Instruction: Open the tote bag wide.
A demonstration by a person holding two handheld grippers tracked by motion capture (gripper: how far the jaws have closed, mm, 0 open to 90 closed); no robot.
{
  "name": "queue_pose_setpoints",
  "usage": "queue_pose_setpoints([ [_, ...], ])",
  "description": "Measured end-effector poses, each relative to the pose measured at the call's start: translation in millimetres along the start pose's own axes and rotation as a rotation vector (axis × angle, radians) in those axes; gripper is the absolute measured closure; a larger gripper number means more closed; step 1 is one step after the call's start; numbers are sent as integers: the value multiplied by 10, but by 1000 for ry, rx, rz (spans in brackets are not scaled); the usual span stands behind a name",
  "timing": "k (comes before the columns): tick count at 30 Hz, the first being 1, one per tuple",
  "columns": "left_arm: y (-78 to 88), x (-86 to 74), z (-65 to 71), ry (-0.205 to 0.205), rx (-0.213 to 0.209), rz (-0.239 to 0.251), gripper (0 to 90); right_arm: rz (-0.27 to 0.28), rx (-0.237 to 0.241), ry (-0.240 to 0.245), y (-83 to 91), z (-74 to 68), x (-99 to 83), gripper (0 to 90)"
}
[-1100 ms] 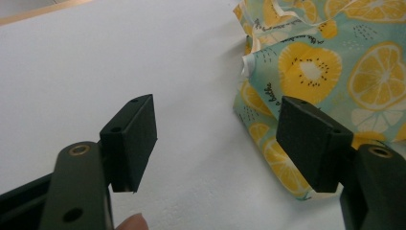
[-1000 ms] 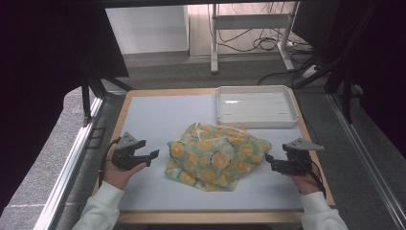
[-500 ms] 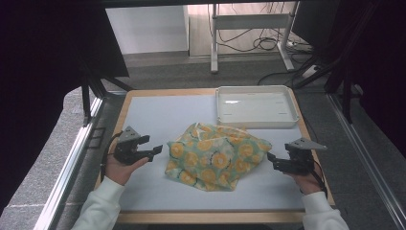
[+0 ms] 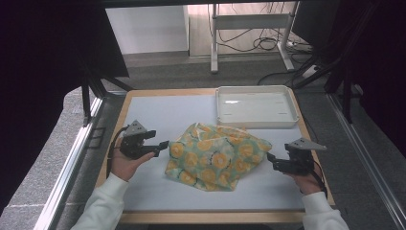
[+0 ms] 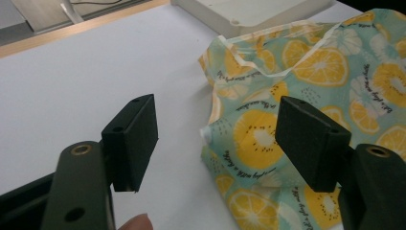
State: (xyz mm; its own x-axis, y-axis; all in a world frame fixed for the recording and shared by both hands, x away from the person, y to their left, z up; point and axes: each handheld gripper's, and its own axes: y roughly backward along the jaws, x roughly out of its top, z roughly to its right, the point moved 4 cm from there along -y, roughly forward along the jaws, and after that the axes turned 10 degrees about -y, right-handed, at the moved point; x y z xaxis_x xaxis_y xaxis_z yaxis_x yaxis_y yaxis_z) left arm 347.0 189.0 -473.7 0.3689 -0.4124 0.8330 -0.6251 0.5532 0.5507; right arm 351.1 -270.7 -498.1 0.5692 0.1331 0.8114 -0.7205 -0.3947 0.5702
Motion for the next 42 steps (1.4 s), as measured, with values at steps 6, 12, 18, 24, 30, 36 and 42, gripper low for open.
queue_pose_setpoints([
  [6, -37, 35, 12, -5, -12, -5, 315, -4, 1, 2, -16, -8, -6, 201],
  [12, -114, 97, 51, -13, -32, -9, 312, -10, 0, 5, -21, -8, -16, 201],
  [18, -217, 144, 115, -35, -60, -28, 311, -10, 0, 3, -17, -6, -18, 201],
  [24, -298, 147, 129, -32, -90, -53, 315, -16, -2, 0, -28, 5, -29, 201],
  [30, -357, 139, 156, -48, -118, -66, 308, -21, -6, 1, -39, 4, -38, 201],
  [36, -462, 88, 208, -105, -165, -113, 302, -25, -7, 0, -42, 8, -44, 201],
  [42, -537, 71, 231, -109, -194, -123, 285, -29, -9, 0, -48, 10, -52, 201],
])
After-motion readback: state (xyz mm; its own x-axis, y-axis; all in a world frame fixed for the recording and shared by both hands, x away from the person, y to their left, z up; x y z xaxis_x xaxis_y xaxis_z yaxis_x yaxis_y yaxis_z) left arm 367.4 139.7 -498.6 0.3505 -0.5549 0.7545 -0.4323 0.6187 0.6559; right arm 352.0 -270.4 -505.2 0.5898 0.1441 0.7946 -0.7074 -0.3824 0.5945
